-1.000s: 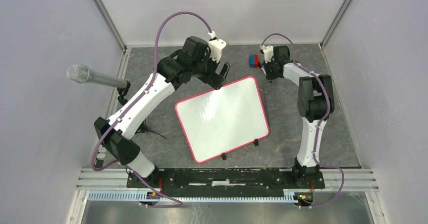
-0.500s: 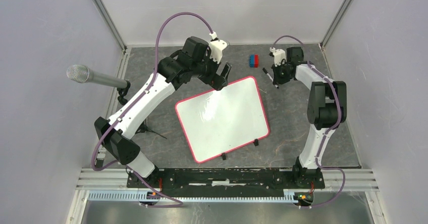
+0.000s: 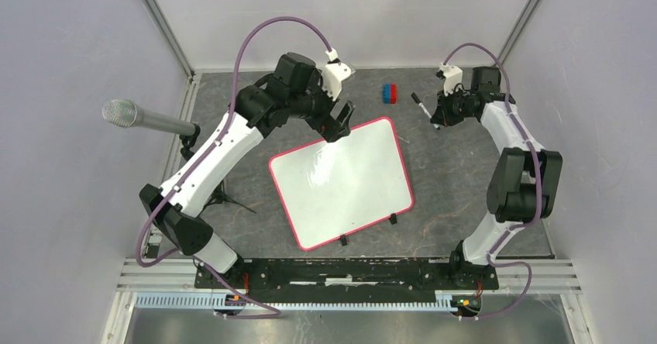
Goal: Write a sentence on the whiteboard
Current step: Open the whiteboard marker at the center of the board.
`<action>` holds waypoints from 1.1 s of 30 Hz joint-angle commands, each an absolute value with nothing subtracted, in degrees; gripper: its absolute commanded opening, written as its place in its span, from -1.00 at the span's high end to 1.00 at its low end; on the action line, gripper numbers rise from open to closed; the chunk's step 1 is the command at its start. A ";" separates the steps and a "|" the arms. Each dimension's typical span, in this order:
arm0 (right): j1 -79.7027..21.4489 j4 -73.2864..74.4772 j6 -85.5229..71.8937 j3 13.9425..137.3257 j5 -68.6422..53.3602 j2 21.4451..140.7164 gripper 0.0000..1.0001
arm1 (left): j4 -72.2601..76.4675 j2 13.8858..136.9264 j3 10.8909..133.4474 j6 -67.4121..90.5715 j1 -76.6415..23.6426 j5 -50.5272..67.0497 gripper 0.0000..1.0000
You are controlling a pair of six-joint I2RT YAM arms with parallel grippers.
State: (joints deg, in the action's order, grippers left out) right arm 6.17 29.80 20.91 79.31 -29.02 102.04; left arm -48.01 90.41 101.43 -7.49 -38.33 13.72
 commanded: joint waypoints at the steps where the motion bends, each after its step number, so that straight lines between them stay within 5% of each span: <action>1: 6.50 34.75 25.01 77.26 -39.10 92.71 1.00 | -51.12 85.34 104.19 -18.53 -38.17 21.02 -1.00; 10: 6.42 46.60 29.03 77.48 -49.72 81.00 1.00 | -56.30 80.19 105.43 -37.70 -41.12 21.97 -1.00; 19: 3.08 54.18 27.22 75.00 -60.98 75.96 1.00 | -49.83 80.07 99.11 -65.44 -61.16 -2.41 -1.00; 33: -5.42 63.55 32.23 69.88 -68.83 71.26 1.00 | -40.21 85.83 90.82 -83.00 -62.40 -3.30 -0.93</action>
